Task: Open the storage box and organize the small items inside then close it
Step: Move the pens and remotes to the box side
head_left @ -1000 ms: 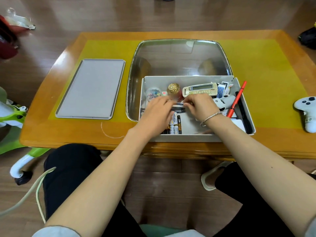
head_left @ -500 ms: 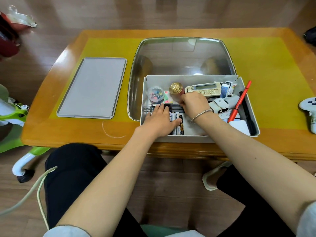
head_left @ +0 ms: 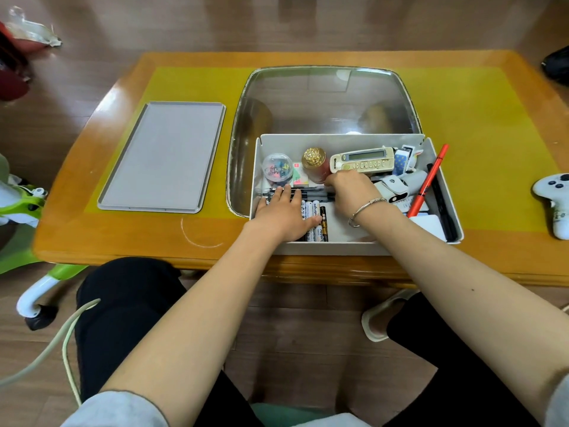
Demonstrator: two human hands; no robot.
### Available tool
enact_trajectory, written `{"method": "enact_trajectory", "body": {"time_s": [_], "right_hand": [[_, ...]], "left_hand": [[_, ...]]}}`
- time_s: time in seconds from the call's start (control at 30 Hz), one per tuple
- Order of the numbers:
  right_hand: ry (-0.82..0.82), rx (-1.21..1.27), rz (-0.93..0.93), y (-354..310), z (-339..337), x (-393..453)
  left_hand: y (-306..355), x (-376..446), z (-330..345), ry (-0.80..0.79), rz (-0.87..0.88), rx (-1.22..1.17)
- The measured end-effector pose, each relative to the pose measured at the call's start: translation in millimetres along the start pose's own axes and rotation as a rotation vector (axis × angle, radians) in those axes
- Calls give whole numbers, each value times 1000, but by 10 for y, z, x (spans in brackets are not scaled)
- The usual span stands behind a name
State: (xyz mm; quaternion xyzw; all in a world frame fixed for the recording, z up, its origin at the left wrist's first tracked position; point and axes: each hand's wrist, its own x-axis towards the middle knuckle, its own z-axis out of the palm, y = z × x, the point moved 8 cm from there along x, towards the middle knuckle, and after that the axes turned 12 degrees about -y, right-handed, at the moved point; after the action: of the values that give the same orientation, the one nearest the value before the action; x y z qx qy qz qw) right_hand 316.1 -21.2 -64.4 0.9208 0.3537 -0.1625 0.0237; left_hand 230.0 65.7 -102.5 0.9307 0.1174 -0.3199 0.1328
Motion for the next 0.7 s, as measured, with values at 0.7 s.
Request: {"method": "enact_trajectory", "body": {"time_s": [0.7], "right_hand": [[-414,62,-111,329,59,-640]], "left_hand": [[26,-57,-2,-58,29,79]]}}
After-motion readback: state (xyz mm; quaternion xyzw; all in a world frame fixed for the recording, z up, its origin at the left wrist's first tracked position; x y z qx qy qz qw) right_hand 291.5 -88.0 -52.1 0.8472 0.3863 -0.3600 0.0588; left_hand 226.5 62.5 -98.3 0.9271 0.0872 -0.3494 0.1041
